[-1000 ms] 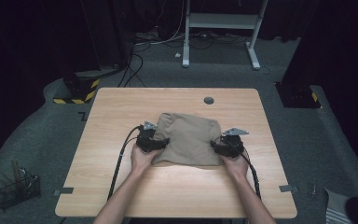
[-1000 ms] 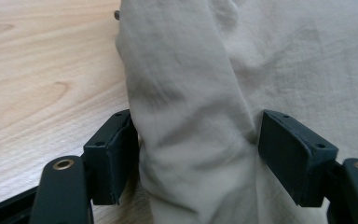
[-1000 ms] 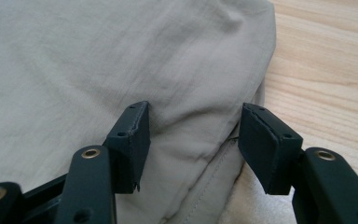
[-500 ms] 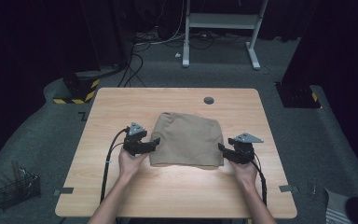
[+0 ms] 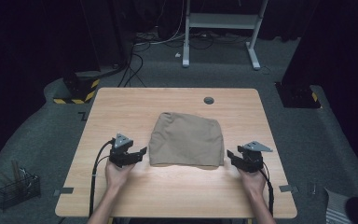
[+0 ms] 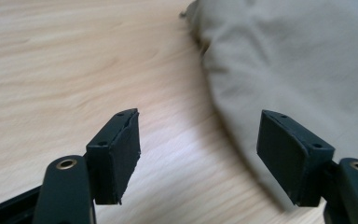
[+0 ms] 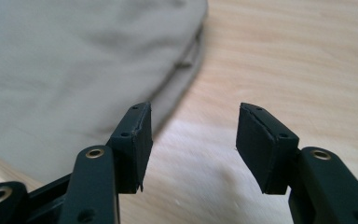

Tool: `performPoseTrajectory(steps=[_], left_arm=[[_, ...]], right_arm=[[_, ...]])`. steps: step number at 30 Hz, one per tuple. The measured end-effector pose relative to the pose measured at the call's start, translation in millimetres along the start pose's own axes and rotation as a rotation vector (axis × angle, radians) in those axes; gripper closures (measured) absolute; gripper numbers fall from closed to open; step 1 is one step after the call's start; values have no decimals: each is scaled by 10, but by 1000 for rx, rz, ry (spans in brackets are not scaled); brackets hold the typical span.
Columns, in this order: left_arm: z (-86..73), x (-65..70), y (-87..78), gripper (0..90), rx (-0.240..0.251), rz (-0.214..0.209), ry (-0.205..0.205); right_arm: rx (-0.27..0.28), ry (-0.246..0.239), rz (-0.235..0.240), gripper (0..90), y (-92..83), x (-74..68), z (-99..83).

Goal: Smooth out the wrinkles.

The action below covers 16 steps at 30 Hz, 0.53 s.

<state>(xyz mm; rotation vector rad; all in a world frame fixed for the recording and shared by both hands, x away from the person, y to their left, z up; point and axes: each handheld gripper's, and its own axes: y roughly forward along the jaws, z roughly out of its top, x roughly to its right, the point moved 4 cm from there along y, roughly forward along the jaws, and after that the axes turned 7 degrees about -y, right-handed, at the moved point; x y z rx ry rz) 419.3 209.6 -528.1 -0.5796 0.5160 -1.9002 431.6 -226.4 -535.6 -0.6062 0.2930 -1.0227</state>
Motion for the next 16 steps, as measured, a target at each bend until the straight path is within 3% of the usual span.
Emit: performPoseTrajectory(steps=[2,5,7,16], left_arm=[[-42,-27,14,300,-10,16,2],[-218,-154,108,276,-78,95,9],[-222,-173,100,261,-77,100,3],[-224,-171,104,226,-82,109,5]], right_arm=[[-32,-9,-20,443,19,13,-58],[-110,-22,-33,387,73,20,-123],[-114,-39,-38,375,81,13,-119],[-118,-32,-48,345,85,22,-120]])
